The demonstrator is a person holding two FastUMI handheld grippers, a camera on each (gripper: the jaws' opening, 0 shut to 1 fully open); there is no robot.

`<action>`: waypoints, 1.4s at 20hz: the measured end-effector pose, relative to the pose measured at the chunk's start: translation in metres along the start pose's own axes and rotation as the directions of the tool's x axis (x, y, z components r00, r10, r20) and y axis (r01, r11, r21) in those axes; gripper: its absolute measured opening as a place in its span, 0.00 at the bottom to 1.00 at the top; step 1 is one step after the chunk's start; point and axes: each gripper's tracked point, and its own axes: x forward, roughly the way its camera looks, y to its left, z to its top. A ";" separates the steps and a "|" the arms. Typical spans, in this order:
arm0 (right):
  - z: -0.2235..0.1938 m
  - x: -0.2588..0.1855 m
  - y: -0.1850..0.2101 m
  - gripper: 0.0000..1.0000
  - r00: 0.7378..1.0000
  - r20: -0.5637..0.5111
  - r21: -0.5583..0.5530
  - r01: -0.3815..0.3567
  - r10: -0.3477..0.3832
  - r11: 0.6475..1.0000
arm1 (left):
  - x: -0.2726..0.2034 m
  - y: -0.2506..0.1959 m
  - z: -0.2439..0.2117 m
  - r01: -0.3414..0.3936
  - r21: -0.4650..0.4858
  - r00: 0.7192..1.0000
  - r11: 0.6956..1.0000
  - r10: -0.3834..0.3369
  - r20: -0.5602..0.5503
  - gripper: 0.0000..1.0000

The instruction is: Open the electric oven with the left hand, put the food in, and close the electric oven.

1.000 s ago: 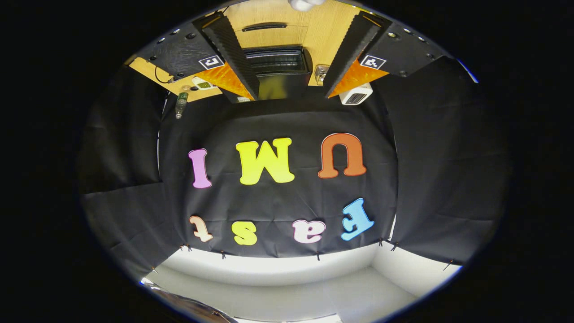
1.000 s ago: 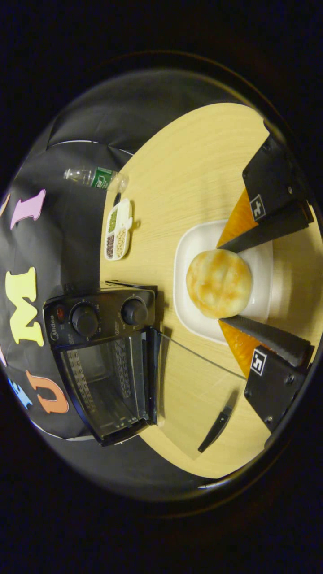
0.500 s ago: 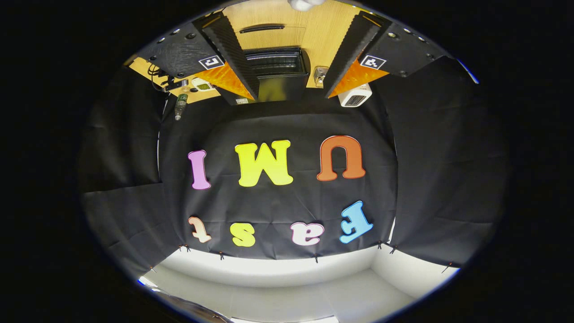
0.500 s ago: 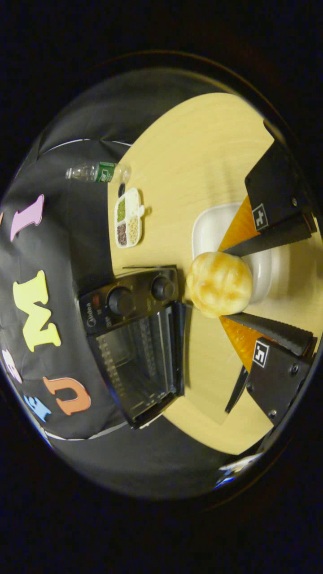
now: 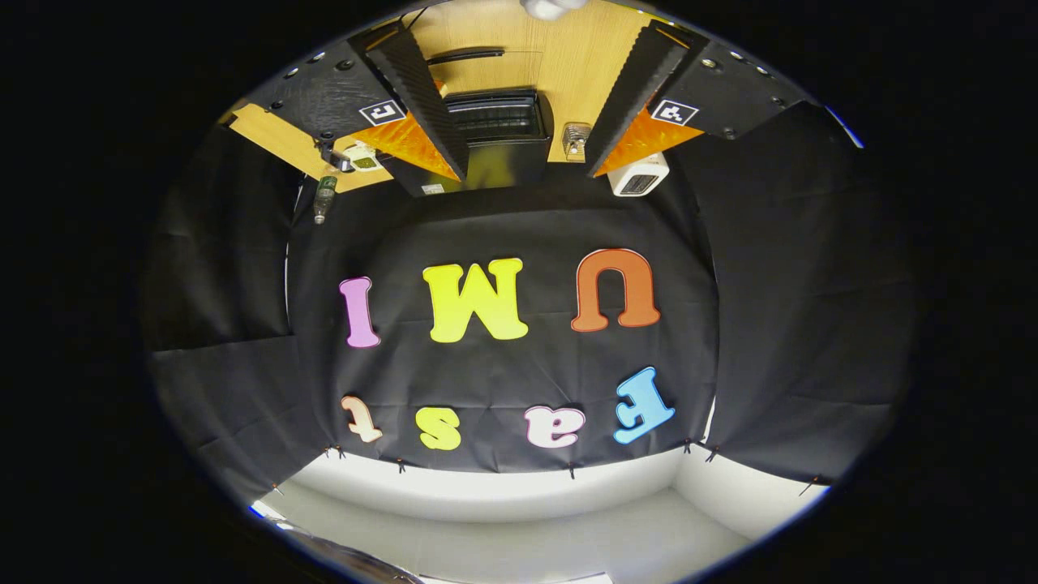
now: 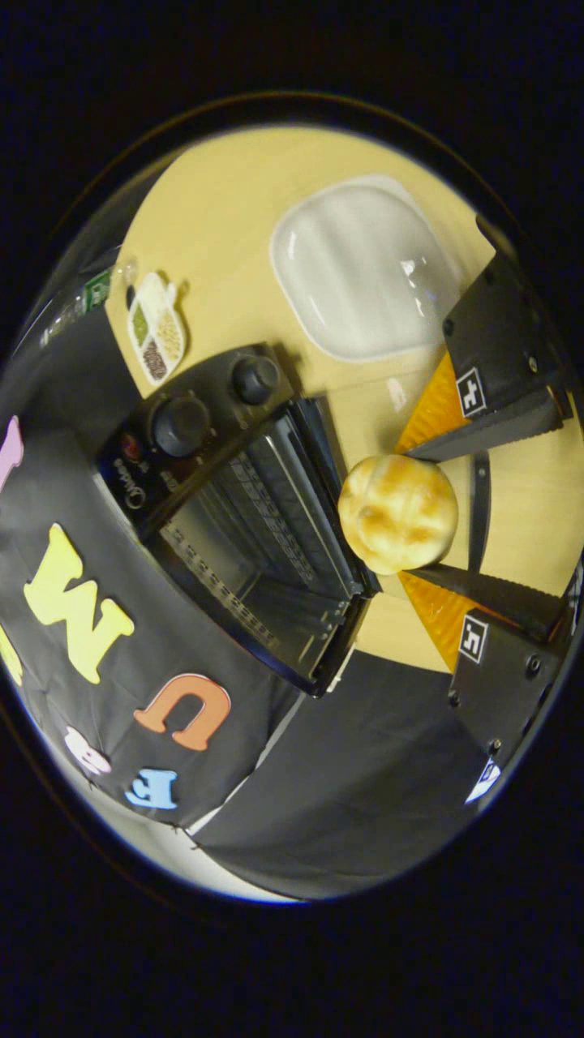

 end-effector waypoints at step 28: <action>0.073 0.115 0.052 0.80 0.968 0.247 0.226 -0.015 -0.042 0.974 | 0.007 0.018 -0.037 0.007 0.030 0.996 1.000 -0.004 -0.090 0.96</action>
